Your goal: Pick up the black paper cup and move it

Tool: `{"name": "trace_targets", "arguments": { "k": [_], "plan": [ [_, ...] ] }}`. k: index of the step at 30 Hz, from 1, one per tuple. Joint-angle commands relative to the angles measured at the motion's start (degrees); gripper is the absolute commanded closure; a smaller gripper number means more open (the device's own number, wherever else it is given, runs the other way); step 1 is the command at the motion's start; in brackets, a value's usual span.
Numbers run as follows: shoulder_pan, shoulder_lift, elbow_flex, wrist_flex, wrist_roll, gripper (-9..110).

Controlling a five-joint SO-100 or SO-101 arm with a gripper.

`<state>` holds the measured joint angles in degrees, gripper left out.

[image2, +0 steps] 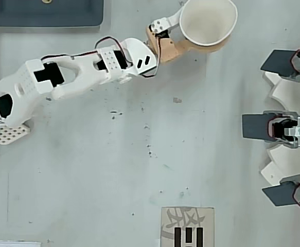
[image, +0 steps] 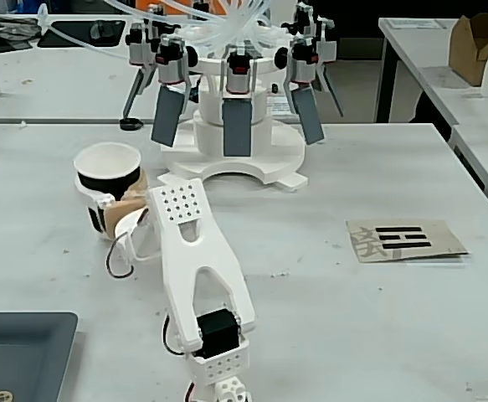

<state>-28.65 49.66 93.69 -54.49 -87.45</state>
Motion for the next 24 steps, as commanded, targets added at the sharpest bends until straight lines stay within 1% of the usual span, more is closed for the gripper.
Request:
{"name": "trace_targets", "arguments": {
  "k": [1,15,24],
  "plan": [
    [1.05,7.56,1.41,0.62,-0.18,96],
    [2.46,19.78,13.89,0.79,0.35,96],
    [3.96,26.63,23.64,-2.20,0.35,97]
  ]
}}
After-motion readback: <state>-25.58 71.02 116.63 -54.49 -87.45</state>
